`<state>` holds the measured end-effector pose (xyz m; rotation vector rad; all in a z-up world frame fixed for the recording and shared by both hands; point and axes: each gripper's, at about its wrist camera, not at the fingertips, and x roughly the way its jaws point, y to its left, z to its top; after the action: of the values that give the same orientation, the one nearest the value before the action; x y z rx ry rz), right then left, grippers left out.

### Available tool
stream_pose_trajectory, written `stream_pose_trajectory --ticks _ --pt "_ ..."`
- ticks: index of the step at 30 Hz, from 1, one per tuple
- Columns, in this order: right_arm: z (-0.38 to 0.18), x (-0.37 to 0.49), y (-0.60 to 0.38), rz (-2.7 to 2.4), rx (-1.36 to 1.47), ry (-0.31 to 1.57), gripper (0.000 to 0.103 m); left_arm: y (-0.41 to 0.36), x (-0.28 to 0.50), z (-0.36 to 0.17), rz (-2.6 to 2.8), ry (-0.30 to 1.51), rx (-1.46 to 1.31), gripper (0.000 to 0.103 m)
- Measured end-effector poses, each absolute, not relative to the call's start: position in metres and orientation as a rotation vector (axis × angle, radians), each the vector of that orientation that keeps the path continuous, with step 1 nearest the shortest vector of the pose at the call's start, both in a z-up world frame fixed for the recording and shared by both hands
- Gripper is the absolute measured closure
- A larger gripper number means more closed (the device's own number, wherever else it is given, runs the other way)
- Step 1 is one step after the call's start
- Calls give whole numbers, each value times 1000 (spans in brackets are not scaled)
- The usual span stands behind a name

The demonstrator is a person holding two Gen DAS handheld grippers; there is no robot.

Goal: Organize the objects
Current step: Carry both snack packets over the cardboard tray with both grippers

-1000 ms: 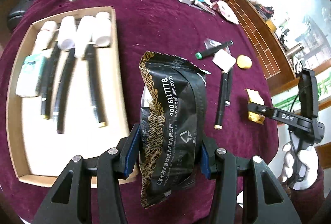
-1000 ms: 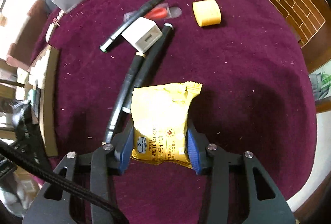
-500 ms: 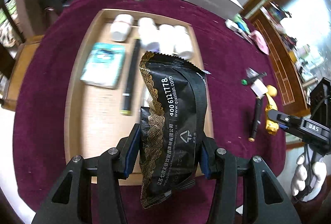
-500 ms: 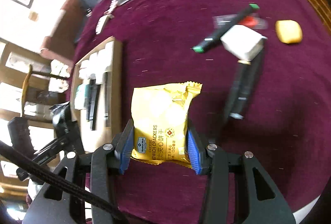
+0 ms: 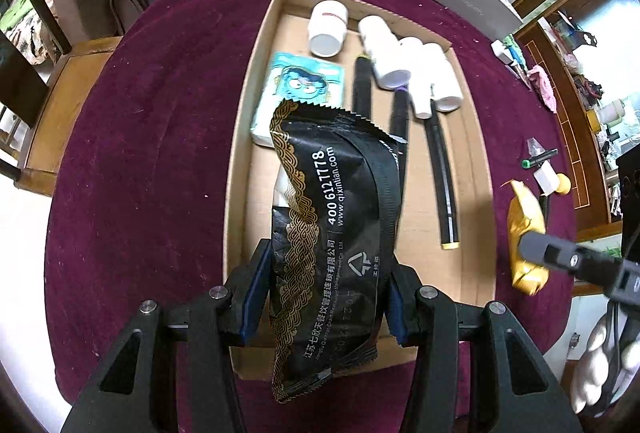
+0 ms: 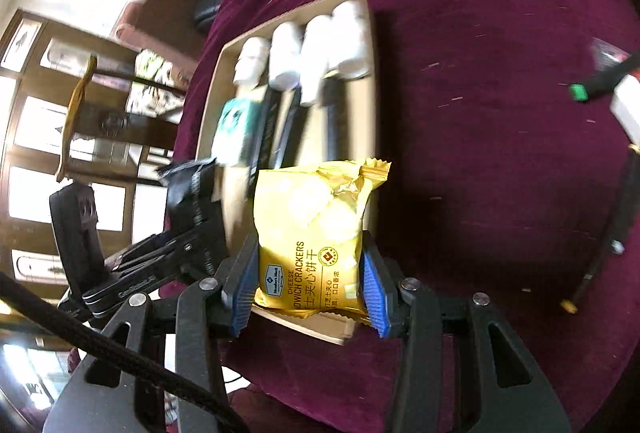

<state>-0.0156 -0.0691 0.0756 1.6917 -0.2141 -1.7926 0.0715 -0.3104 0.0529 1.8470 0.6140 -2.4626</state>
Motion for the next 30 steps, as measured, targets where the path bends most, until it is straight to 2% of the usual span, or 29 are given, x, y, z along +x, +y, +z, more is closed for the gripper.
stream_pose_trajectory --ticks 13,30 --pt "55 2 -113 -1728 1740 -138 58 -312 59 42 -2476 613 1910 59" --pt "27 9 -128 -1717 1806 -49 58 -299 50 34 -2479 500 1908 59"
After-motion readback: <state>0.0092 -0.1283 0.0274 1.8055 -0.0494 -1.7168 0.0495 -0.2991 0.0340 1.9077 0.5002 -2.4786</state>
